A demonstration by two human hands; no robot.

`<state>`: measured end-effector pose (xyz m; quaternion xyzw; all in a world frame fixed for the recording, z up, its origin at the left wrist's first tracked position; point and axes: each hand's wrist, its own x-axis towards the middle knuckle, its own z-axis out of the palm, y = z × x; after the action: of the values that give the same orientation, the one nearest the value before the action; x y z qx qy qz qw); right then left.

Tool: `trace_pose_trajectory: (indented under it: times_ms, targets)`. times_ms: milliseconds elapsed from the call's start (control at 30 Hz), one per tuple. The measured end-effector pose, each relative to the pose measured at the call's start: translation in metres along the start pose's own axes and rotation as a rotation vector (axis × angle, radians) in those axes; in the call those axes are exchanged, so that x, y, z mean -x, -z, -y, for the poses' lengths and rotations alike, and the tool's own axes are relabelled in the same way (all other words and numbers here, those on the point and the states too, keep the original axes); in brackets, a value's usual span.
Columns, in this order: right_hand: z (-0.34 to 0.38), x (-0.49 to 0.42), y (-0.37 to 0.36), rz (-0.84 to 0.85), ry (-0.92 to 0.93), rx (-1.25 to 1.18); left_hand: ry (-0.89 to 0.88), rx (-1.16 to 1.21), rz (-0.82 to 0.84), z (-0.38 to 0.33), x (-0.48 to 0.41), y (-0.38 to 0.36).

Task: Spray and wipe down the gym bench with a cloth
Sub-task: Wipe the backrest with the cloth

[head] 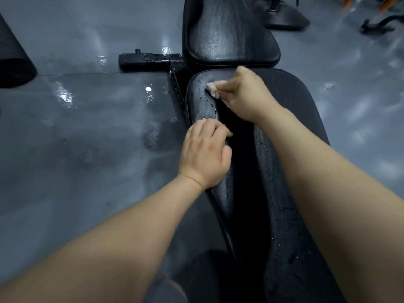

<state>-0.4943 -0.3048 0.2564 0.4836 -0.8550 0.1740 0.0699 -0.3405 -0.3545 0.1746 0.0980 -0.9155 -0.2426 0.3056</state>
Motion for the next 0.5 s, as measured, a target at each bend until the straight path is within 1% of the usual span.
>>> trace_pose_trajectory:
  times_ms: [67,133,300,367,433,500]
  targets:
    - [-0.001,-0.024,-0.01,-0.04,-0.063,-0.001,-0.005,0.005,0.008,0.002,0.0,0.0]
    - [0.0,-0.029,-0.015,-0.043,-0.094,-0.002,-0.01,0.007,0.016,0.003,0.001,0.0]
    - [0.006,0.012,-0.007,0.092,0.095,-0.077,-0.019,0.002,0.003,0.005,0.001,-0.001]
    - [0.007,0.008,-0.002,0.134,0.133,-0.079,-0.013,0.005,0.001,0.005,0.001,-0.001]
    - [0.008,-0.01,-0.001,0.108,0.169,-0.082,-0.006,0.015,0.011,0.004,0.0,0.0]
    - [0.012,-0.031,-0.005,0.03,0.168,-0.119,-0.001,0.019,0.024,0.003,0.001,0.001]
